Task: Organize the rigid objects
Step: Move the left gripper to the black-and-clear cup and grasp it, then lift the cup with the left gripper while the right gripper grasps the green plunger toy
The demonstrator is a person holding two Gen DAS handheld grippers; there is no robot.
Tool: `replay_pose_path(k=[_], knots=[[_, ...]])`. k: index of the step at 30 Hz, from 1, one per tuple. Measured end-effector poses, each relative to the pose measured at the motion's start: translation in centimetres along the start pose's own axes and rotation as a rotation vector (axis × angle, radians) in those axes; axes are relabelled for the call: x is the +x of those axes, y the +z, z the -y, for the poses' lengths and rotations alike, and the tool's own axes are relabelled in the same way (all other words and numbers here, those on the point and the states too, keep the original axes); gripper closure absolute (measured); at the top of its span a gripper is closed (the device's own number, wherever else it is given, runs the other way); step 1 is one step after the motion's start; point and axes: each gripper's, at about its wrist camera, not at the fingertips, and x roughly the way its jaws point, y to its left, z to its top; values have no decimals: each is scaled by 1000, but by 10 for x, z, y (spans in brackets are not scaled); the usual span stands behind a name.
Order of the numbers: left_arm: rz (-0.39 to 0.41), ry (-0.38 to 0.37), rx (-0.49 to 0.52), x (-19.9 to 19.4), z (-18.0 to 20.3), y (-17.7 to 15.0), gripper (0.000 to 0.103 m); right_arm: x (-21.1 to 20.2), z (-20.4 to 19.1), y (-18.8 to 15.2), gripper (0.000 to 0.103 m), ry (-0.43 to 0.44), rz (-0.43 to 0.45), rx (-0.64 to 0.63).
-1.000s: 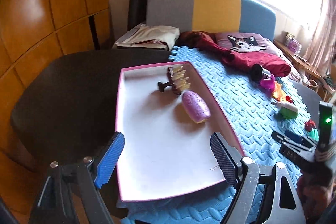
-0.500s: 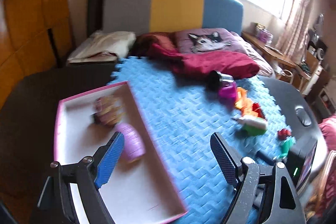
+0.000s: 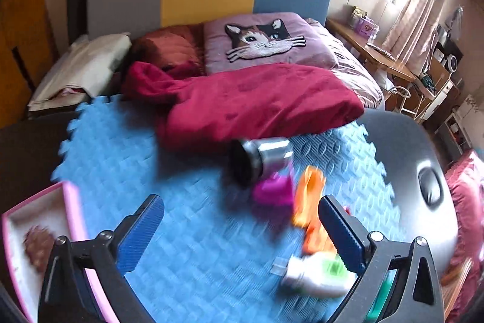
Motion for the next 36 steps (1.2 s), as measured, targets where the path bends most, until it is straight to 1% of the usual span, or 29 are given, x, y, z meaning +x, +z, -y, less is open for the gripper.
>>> replay_pose_path(k=[2,5,7,8,11,12,15,16,17,18,19,21,25,28,31,34,36], knots=[[-32,0,5,18,8,13,0,1,-1,0,6,5,-2,-5],[-88,21,5,47,18,30,0,1,0,0,3,26,0,-1],[-117,30,-10,63,22,39,0,0,3,-1,3,46,6,12],[-126,36,-26,68,22,42,0,-1,5,-1,2,58,9,20],[-161,16,-77,84,21,49,0,-2,8,0,1,85,15,36],[-171,24,-90,89,21,50,0,-2,8,0,1,88,16,38],[-187,41,-96,103,26,53,1,-2,8,0,1,93,18,41],[-188,50,-90,107,27,53,7,-2,8,0,1,95,18,42],[-194,48,-77,110,27,52,25,-2,9,0,1,97,18,44],[-211,46,-52,114,28,49,29,-2,9,0,1,99,19,46],[-213,38,-41,114,26,46,31,-2,10,0,1,101,19,47],[-189,32,-31,108,19,39,31,-3,10,0,1,97,18,44],[-163,38,-95,92,-7,31,31,-3,9,0,1,92,17,40],[-144,45,-113,74,-27,20,31,-2,8,0,1,83,14,34],[-128,48,-133,56,-42,2,31,-2,6,0,1,75,10,28],[-108,59,-122,39,-51,-20,31,-1,4,1,1,64,5,21],[-97,53,-122,27,-56,-36,31,-1,2,1,1,54,0,14]])
